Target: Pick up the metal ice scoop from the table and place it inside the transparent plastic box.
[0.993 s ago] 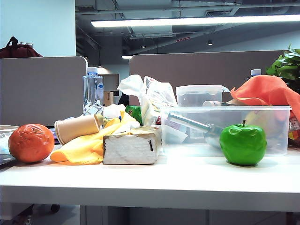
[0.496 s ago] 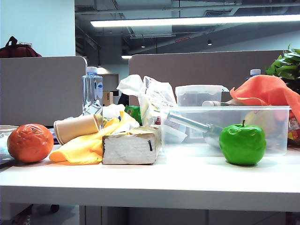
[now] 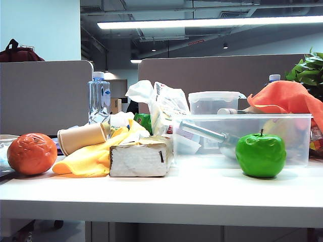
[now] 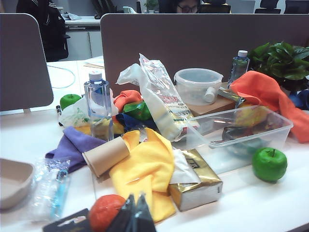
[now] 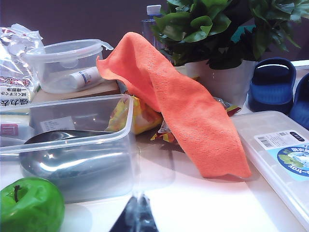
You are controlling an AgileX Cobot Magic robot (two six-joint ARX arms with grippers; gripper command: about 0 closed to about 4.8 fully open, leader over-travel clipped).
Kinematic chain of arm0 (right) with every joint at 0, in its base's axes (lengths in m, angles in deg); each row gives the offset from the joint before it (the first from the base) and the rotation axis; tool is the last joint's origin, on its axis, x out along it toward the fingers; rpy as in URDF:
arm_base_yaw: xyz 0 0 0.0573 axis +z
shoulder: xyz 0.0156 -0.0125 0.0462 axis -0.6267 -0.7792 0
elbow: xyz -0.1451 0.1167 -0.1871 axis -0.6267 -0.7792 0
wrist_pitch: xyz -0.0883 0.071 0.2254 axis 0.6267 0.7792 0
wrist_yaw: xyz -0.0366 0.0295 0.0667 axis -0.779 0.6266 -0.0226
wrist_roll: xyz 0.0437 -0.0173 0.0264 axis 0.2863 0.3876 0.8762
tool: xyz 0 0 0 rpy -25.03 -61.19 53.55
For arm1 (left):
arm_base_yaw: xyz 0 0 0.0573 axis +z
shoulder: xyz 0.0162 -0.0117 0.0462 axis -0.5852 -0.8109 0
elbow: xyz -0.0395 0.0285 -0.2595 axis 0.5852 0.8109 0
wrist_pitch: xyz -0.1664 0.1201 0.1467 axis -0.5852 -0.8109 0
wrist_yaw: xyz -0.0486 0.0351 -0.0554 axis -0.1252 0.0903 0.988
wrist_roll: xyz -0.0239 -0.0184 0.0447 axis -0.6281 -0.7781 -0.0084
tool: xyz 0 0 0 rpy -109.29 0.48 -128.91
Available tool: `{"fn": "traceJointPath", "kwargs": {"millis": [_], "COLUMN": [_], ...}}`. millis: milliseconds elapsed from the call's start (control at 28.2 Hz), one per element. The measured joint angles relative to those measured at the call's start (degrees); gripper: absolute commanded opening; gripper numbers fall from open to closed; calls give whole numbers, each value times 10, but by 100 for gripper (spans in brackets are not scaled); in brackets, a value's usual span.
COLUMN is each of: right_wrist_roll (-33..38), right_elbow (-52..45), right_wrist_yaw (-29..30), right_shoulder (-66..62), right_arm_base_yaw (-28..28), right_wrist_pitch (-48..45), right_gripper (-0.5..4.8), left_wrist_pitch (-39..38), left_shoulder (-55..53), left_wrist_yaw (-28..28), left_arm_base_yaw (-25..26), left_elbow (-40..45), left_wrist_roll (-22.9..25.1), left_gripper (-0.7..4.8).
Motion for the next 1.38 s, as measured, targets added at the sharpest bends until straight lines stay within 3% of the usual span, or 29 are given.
{"fn": "traceJointPath", "kwargs": {"millis": [177,390,496,638,780,1170,1383], "right_wrist_roll": [0,0,0,0,0,0,0], "right_elbow": [0,0,0,0,0,0,0], "right_wrist_yaw": [0,0,0,0,0,0,0], "right_shoulder": [0,0,0,0,0,0,0], "right_arm_base_yaw": [0,0,0,0,0,0,0], "right_wrist_pitch": [0,0,0,0,0,0,0], "right_gripper": [-1,-1,-1,-1,-1,-1,-1], "left_wrist_pitch": [3,84,141,254,349,456,462], "left_shoulder": [1,12,29,26,25,26,26], "left_wrist_yaw": [-3,-11,22,111,139,150,165], "left_arm_base_yaw": [11,138,197,266,327,382,398], "left_elbow": [3,114,190,284,365,447,451], "left_wrist_roll": [52,97,95,75,31,7,7], "left_gripper": [-6,-6,-6,-6,-6,-6,-6]}}
